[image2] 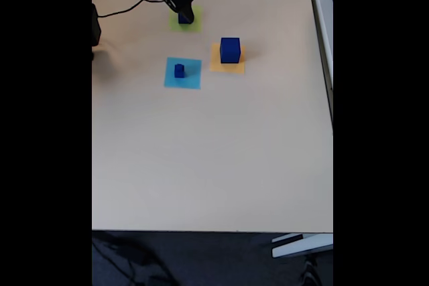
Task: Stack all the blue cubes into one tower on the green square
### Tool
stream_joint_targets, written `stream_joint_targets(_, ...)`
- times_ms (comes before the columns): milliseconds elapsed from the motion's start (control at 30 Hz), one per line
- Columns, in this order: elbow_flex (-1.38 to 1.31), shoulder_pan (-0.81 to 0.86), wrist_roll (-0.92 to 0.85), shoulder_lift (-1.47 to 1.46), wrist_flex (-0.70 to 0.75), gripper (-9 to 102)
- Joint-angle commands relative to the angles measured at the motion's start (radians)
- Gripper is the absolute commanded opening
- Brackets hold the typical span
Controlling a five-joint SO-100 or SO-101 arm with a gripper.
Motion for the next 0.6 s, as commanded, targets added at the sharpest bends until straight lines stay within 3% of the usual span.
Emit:
stream_joint_targets(0,-0.066,0.023,0.074,0.003,0.020,0)
stream_joint_targets(400,-0.118,0.034,0.420,-0.046,0.089,5)
stream_joint_targets(567,-0.124,0.034,0.453,-0.072,0.112,7)
